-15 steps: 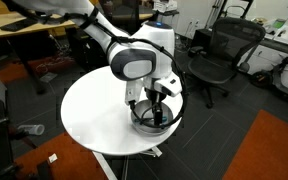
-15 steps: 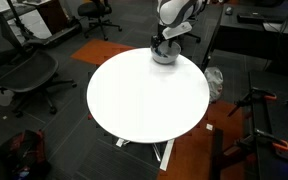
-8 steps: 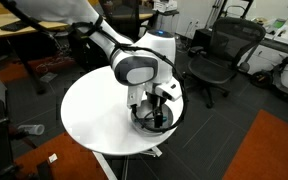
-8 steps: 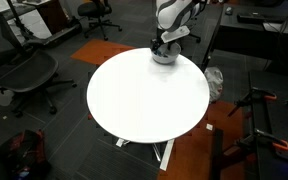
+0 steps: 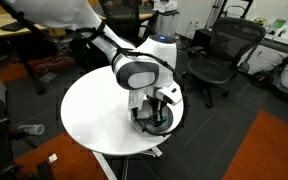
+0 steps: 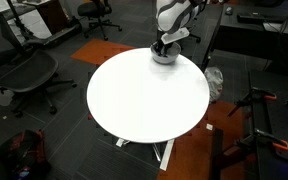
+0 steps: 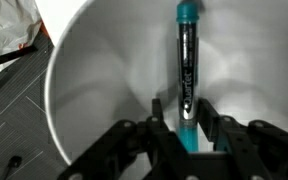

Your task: Take the marker from the white bowl and put it on the table then put it in the white bowl then put it on the table

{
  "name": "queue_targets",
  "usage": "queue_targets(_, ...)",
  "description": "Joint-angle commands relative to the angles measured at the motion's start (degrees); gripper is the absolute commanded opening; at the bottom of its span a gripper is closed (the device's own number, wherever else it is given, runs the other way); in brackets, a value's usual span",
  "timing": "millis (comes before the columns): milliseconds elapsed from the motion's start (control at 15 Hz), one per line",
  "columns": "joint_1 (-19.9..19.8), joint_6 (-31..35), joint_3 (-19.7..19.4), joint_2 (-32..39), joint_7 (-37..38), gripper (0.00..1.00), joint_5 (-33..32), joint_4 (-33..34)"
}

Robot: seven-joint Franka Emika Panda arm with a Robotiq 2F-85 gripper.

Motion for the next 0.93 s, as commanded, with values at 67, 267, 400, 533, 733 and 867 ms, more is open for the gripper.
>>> queue_targets(67,-0.92,-1.38,0.75,0.12,-1.57,0.05,0.98,1.24)
queue_targets(267,-0.3,-0.52,0.19,-1.99,-1.3,0.05,0.55,-0.71)
queue_targets(400,0.02,0.36,-0.01,-4.09,-1.41,0.05,0.36,-2.45)
queue_targets(533,0.27,1.17,-0.14,-6.49,-1.61,0.05,0.16,-4.11)
queue_targets(733,0.72,2.86,-0.16,-11.1,-2.22,0.05,-0.24,-7.58)
queue_targets(867,1.38,4.4,-0.29,-14.64,-3.12,0.05,-0.94,-10.21)
